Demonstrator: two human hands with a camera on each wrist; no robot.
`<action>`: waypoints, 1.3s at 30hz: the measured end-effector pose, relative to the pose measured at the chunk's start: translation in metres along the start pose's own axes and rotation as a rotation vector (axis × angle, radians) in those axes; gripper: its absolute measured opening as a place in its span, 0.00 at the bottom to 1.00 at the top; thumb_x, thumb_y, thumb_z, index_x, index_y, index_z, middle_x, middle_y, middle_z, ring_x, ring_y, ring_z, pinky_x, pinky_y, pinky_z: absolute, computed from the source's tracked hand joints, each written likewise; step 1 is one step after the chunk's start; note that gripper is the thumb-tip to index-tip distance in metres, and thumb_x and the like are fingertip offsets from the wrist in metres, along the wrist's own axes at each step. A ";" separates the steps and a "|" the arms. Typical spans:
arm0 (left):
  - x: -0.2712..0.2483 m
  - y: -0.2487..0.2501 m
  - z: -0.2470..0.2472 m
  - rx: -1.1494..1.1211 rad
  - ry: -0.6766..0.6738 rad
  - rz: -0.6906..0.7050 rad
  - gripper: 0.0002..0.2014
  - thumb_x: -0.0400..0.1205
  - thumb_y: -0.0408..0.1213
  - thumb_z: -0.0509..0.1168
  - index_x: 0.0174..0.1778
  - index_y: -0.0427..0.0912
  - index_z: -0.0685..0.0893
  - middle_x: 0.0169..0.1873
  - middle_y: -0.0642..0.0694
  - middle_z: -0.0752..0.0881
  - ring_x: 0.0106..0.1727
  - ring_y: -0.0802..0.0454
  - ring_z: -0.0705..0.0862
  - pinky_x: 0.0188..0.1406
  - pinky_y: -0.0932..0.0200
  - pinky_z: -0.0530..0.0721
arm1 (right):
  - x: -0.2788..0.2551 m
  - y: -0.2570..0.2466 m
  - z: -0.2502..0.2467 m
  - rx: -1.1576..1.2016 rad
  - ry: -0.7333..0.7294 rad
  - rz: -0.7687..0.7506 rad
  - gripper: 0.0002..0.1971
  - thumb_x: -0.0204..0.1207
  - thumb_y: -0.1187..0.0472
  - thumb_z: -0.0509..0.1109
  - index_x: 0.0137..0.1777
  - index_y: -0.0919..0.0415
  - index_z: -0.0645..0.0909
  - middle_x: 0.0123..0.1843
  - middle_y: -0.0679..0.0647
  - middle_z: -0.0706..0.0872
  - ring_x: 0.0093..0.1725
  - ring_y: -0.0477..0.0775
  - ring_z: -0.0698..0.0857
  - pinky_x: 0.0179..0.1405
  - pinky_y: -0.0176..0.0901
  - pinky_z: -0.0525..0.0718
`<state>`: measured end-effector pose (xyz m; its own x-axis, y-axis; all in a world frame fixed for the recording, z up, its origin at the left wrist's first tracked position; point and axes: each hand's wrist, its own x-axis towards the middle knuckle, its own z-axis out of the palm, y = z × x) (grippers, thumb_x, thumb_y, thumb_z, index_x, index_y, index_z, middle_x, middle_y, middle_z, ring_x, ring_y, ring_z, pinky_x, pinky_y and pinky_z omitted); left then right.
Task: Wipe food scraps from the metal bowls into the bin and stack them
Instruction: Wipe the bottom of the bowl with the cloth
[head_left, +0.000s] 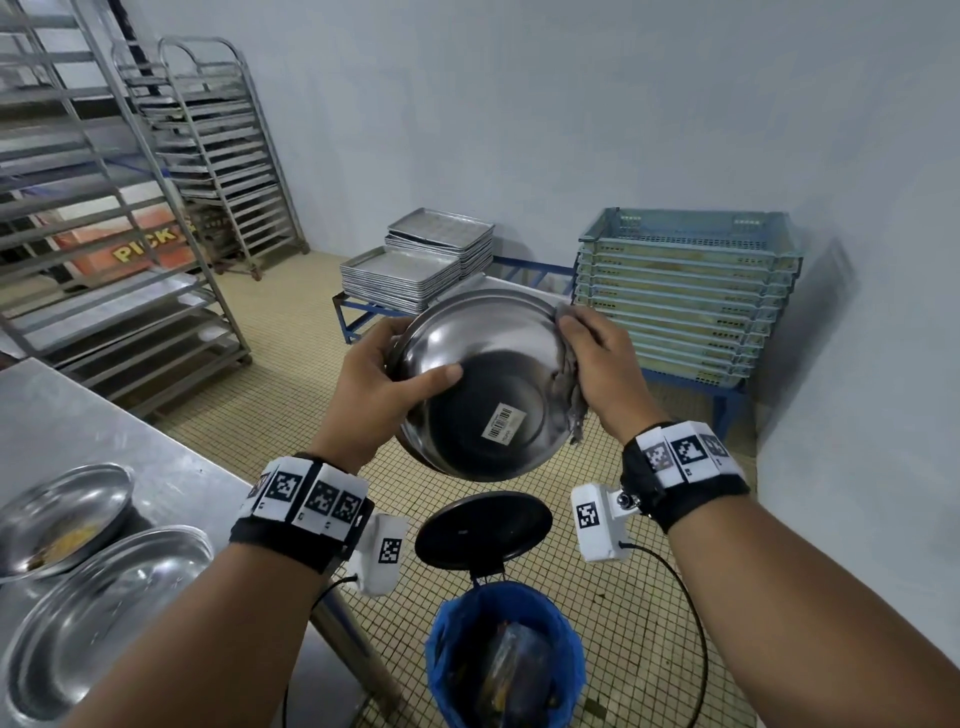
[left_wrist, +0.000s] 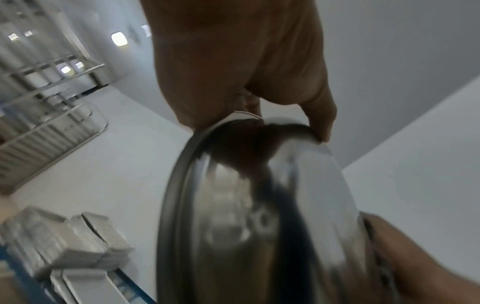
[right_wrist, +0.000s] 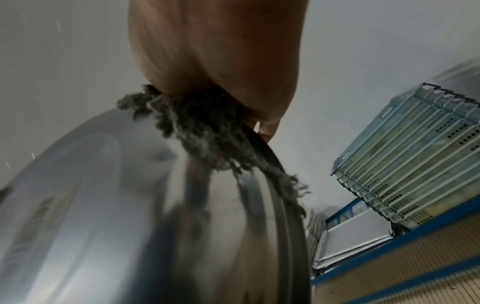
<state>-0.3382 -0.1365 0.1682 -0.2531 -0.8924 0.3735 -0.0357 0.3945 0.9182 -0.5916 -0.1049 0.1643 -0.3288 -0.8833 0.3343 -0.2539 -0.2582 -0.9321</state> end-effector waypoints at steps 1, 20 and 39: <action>0.002 0.001 0.000 0.056 -0.031 0.001 0.34 0.63 0.45 0.90 0.64 0.49 0.85 0.54 0.50 0.93 0.56 0.50 0.93 0.55 0.45 0.94 | 0.001 -0.003 -0.001 -0.035 -0.014 -0.032 0.10 0.89 0.54 0.65 0.59 0.52 0.87 0.50 0.50 0.90 0.48 0.45 0.88 0.53 0.42 0.83; 0.003 0.005 -0.003 0.042 -0.026 0.037 0.34 0.57 0.48 0.90 0.59 0.52 0.87 0.53 0.55 0.93 0.55 0.53 0.93 0.53 0.51 0.93 | 0.002 0.001 0.000 -0.107 -0.066 -0.087 0.11 0.89 0.53 0.64 0.64 0.46 0.86 0.54 0.41 0.89 0.53 0.36 0.87 0.59 0.39 0.85; 0.000 0.001 -0.002 0.112 -0.091 -0.019 0.30 0.63 0.44 0.91 0.57 0.51 0.85 0.49 0.49 0.92 0.51 0.51 0.93 0.51 0.44 0.95 | 0.004 -0.013 0.000 -0.153 -0.081 -0.125 0.09 0.88 0.54 0.66 0.60 0.48 0.87 0.46 0.43 0.90 0.43 0.37 0.88 0.44 0.35 0.83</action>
<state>-0.3362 -0.1366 0.1693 -0.3379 -0.8782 0.3385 -0.1479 0.4047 0.9024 -0.5892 -0.1049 0.1776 -0.2137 -0.8781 0.4281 -0.4252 -0.3109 -0.8500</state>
